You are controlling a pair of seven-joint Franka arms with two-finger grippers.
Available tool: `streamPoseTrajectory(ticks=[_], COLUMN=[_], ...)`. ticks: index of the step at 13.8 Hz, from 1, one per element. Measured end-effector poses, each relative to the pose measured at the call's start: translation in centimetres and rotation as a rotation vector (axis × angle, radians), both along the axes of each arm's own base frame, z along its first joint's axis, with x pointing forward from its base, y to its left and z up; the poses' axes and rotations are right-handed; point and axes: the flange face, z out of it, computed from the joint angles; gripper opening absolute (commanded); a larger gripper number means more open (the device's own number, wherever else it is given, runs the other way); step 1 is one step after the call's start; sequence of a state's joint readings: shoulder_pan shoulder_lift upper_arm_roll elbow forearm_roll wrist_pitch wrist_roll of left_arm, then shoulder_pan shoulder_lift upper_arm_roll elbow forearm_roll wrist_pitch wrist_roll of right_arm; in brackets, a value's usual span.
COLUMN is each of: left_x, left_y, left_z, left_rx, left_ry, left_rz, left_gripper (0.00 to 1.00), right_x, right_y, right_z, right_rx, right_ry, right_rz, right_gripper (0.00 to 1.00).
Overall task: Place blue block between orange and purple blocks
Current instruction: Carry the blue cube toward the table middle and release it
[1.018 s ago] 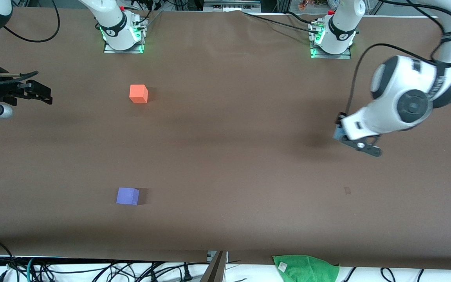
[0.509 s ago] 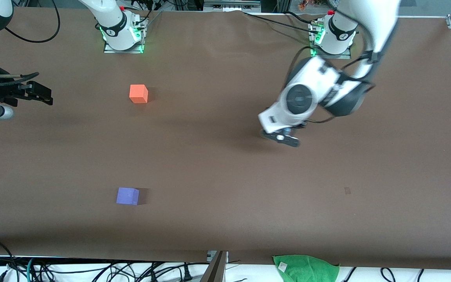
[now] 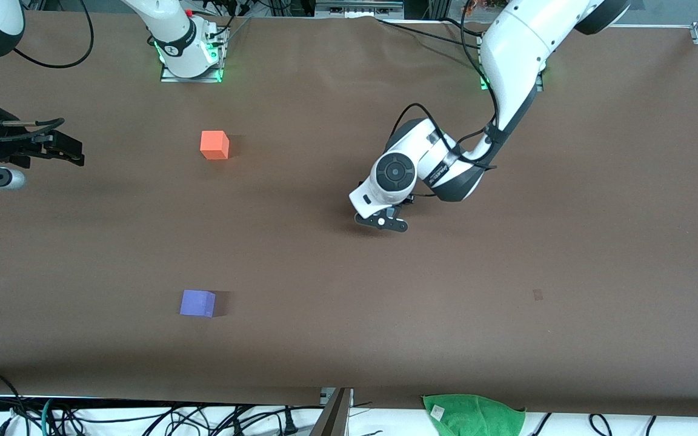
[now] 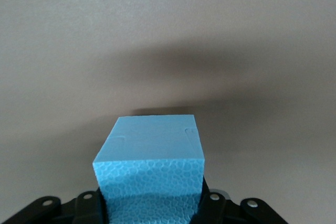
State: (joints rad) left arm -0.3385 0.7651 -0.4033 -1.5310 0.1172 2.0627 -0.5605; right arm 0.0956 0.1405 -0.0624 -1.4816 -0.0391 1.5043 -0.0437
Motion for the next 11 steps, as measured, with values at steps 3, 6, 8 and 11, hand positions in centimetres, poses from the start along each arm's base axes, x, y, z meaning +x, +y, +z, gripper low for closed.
streamPoseTrajectory(ticks=[3,6,8,11], left_x=[-0.2,-0.7,-0.8,-0.3], left_y=[-0.1,-0.5,-0.6,-0.5], left_z=[-1.4,-2.2,-2.3,-1.8], left_rx=[0.014,0.039,0.044,0.042], left_ry=[0.000,-0.002,-0.001,-0.008], left_rz=[-0.015,0.004,0.020,0.033], left_gripper=[0.84,1.00,1.00,1.00], right_x=[0.4,0.7,0.9,1.1], right_y=[0.0,0.1,0.2,0.3], right_z=[-0.5,-1.0,-1.5,-2.1], right_rx=[0.000,-0.001,-0.001,-0.001], right_ry=[-0.001,0.000,0.008,0.017], right_rz=[0.001,0.001,0.002,0.005], right_gripper=[1.00,1.00,1.00,1.00])
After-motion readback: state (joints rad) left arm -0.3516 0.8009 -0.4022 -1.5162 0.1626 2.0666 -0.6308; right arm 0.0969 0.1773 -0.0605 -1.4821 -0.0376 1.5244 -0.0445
